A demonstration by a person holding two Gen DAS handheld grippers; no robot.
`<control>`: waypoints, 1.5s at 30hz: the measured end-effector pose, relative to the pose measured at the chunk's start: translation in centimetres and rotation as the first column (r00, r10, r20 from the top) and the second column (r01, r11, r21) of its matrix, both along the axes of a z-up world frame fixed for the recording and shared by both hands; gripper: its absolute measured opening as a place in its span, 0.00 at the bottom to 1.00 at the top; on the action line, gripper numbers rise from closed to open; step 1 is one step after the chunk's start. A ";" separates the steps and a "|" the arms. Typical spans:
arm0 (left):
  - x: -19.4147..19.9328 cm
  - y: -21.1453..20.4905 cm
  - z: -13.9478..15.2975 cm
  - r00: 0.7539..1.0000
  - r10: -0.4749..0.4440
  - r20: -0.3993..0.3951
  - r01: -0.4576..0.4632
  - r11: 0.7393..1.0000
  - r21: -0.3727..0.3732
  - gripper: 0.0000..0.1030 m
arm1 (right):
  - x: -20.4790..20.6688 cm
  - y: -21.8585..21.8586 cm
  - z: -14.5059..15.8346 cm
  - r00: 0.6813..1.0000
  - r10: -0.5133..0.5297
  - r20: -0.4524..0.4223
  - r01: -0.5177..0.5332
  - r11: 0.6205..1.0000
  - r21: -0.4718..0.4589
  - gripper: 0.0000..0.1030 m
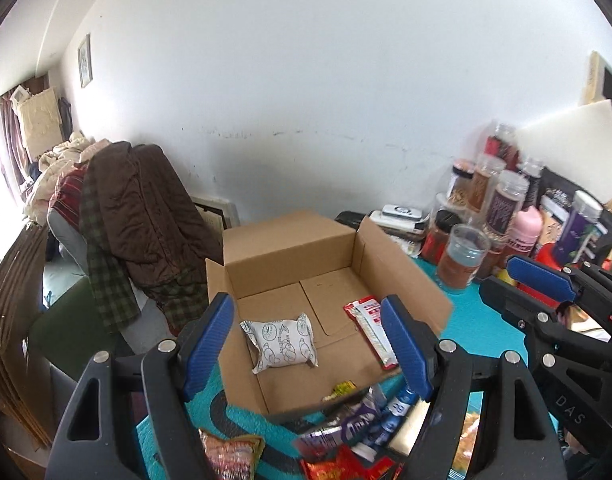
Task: Organize snacks
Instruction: 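Withdraw both tools from the box back toward the snacks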
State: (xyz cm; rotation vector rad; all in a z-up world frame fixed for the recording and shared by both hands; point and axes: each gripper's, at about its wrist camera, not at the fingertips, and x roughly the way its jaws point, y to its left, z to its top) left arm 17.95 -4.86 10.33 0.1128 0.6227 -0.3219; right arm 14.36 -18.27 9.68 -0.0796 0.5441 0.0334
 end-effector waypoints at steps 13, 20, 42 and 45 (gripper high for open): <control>-8.5 1.8 1.8 0.997 -0.018 0.079 0.021 0.999 -0.037 0.85 | -8.5 1.6 1.4 0.996 0.031 0.078 -0.029 0.999 -0.020 0.40; -12.5 2.6 0.5 0.995 -0.009 0.101 0.011 1.000 -0.013 0.93 | -11.8 1.7 -0.4 0.998 0.014 0.065 -0.014 1.000 -0.001 0.40; -16.5 1.4 -7.4 0.990 -0.114 -0.081 0.115 0.993 0.002 0.93 | -16.7 1.0 -8.5 0.993 -0.075 -0.087 0.080 0.995 0.062 0.48; -16.2 0.5 -8.5 0.981 -0.150 -0.120 0.151 0.988 0.000 0.93 | -16.8 0.3 -9.8 0.989 -0.094 -0.115 0.103 0.992 0.076 0.48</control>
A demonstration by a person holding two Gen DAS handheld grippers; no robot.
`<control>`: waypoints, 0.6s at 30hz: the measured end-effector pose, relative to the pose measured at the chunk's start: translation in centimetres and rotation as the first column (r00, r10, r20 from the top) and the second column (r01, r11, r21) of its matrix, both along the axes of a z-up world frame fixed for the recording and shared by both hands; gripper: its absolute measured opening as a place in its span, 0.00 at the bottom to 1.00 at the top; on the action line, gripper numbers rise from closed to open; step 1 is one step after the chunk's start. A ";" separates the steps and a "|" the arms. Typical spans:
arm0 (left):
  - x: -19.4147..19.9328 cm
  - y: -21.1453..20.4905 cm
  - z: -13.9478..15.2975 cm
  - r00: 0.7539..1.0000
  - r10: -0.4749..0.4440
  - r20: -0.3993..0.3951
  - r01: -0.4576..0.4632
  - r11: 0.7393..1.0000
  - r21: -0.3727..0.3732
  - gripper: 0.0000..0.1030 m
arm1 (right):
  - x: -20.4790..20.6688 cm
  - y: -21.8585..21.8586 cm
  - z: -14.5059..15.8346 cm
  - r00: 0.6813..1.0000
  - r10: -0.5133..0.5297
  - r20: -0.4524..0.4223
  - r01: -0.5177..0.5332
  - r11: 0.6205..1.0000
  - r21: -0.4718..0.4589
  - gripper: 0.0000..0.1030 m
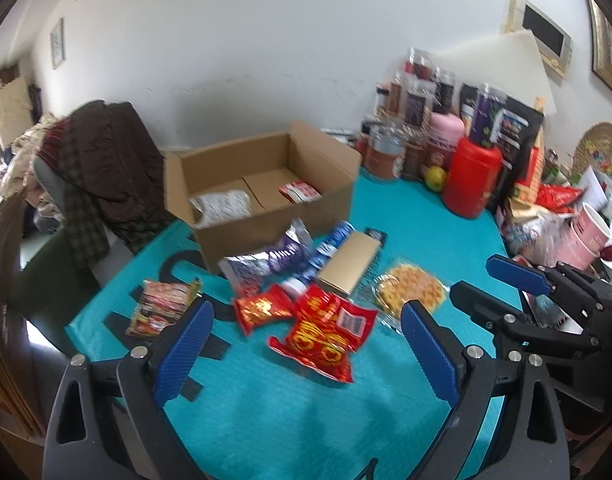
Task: Organize snacks
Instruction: 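Withdraw both tools from the box back toward the snacks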
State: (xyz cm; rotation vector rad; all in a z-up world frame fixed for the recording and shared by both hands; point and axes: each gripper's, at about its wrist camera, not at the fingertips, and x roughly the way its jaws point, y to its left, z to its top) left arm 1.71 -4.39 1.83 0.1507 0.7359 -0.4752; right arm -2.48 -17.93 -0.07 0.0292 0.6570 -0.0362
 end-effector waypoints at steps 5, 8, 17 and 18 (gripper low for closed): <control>0.7 -1.3 -2.1 0.998 -0.029 -0.064 0.029 1.000 0.006 0.93 | 0.3 -1.0 -1.8 0.999 -0.024 -0.045 0.024 1.000 0.018 0.48; 1.4 -1.7 -3.2 0.994 -0.032 -0.104 0.032 0.999 0.004 0.93 | 0.9 -1.6 -2.9 0.997 -0.026 -0.077 0.028 0.999 0.024 0.48; 4.1 -2.3 -6.5 0.975 -0.039 -0.217 0.044 0.999 0.017 0.93 | 3.1 -2.7 -5.1 0.991 -0.034 -0.133 0.039 0.999 0.033 0.48; 4.4 -2.4 -6.9 0.974 -0.038 -0.223 0.044 0.999 0.024 0.93 | 3.4 -2.8 -5.3 0.990 -0.036 -0.138 0.040 0.999 0.031 0.48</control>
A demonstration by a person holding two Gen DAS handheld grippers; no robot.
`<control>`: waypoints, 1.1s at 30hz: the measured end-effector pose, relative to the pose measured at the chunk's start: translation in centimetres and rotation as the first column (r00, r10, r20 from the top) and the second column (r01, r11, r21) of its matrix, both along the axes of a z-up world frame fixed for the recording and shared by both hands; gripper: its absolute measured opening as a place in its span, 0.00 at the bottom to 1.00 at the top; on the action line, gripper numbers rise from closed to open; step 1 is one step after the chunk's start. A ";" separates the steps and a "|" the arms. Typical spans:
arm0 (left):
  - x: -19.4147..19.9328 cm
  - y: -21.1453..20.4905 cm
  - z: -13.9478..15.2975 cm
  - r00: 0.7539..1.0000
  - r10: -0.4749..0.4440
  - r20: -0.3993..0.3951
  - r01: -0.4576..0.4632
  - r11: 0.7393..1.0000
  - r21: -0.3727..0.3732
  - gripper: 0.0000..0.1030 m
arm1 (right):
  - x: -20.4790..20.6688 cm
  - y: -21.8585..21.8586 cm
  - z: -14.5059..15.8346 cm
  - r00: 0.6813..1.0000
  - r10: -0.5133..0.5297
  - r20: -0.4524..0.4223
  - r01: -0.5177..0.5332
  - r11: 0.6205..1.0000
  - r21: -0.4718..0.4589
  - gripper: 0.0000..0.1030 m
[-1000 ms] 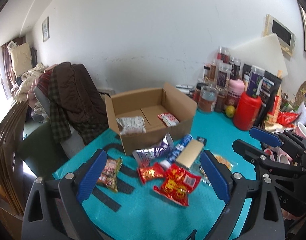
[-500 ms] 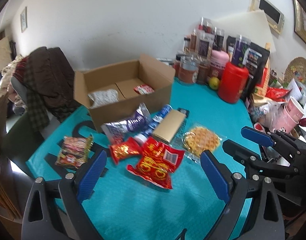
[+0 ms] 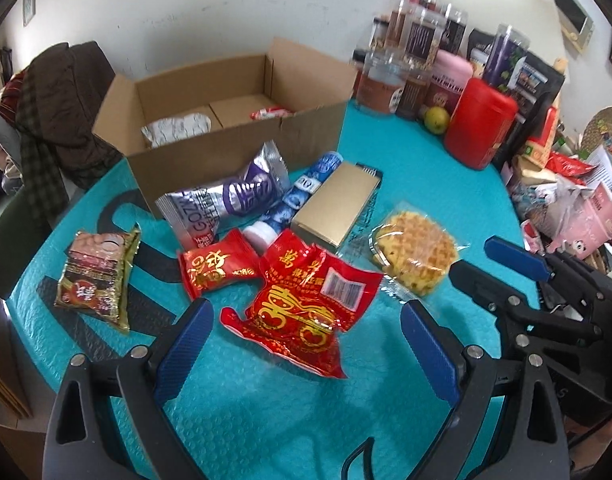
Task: Organize snacks
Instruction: 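Grasp the large red candy bag with the left gripper while the right grasps the wrapped waffle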
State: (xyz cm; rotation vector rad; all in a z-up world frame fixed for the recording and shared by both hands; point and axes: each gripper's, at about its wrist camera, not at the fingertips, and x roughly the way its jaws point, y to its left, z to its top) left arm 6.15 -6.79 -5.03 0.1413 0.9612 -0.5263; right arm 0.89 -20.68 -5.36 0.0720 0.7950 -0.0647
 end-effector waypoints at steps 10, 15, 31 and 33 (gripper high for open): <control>2.8 -0.6 -2.6 0.998 -0.017 -0.057 0.020 0.999 0.045 0.93 | 1.5 -1.6 -1.3 0.999 -0.043 -0.031 0.043 0.999 -0.001 0.69; 3.7 -1.2 -4.3 0.992 -0.042 -0.116 0.049 0.997 0.064 0.93 | 2.1 -2.4 -1.9 0.997 -0.053 -0.048 0.054 0.998 0.015 0.74; 5.2 -1.9 -6.1 0.975 -0.079 -0.207 0.090 0.995 0.046 0.93 | 4.7 -2.2 -4.2 0.989 0.090 -0.121 -0.090 0.996 0.005 1.00; 5.3 -1.6 -6.1 0.975 -0.082 -0.206 0.094 0.994 0.050 0.93 | 5.1 -2.4 -4.3 0.987 0.101 -0.128 -0.100 0.995 0.018 1.00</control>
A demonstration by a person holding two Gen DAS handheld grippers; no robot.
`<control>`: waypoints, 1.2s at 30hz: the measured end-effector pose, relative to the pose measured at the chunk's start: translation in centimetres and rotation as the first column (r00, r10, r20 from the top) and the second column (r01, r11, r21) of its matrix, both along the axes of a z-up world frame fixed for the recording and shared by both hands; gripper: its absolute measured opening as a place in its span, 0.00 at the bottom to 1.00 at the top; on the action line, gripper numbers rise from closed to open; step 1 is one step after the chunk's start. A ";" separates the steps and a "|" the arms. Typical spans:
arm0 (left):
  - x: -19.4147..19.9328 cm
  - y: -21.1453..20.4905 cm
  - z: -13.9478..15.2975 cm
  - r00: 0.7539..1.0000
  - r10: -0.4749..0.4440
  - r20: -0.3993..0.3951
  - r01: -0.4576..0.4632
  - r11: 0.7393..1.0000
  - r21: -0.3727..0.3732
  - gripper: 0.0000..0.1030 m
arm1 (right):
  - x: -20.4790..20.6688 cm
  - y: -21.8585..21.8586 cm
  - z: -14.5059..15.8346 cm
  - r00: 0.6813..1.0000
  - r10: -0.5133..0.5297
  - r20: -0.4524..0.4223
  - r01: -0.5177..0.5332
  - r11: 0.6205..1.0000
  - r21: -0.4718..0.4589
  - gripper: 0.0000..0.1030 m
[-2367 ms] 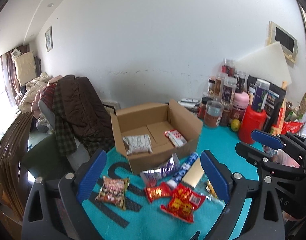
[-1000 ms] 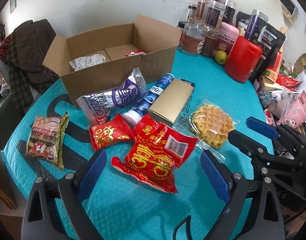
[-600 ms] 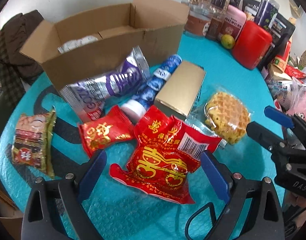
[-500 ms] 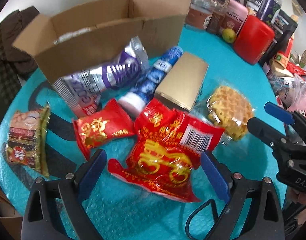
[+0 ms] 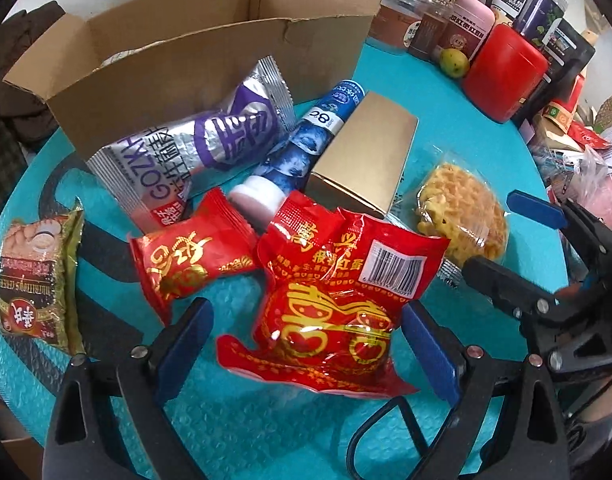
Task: Organize snacks
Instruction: 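Grasp the large red candy bag with the left gripper while the right grasps the wrapped waffle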
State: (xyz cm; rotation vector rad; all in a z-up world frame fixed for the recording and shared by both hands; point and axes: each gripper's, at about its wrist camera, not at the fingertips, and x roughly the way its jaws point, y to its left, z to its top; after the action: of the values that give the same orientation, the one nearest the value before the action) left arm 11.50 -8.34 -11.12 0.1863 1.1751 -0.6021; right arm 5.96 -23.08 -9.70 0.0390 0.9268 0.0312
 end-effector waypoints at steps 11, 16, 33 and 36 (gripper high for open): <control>-0.5 -0.2 0.2 0.998 -0.058 -0.010 0.057 0.998 -0.024 0.93 | 1.9 0.4 -1.8 0.997 0.052 -0.051 -0.057 0.994 -0.091 1.00; -0.7 -0.7 -0.5 0.998 -0.062 0.013 0.061 0.998 0.016 0.93 | 2.1 0.4 -2.4 0.996 0.041 -0.074 -0.050 0.992 -0.116 1.00; -1.3 -1.2 -0.6 0.992 -0.016 0.128 0.009 0.998 0.060 0.76 | 0.8 -0.5 -2.3 0.998 -0.016 -0.062 0.009 0.995 -0.099 0.85; -1.1 -0.6 -0.4 0.993 -0.007 0.114 0.002 0.999 0.043 0.75 | 0.0 -0.3 -1.9 0.998 -0.019 -0.054 0.014 0.996 -0.088 0.83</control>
State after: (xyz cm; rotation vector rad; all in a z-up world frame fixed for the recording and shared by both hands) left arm 10.44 -8.91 -11.48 0.2573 1.0777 -0.5633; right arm 5.96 -23.41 -11.58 -0.0340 0.9819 -0.0255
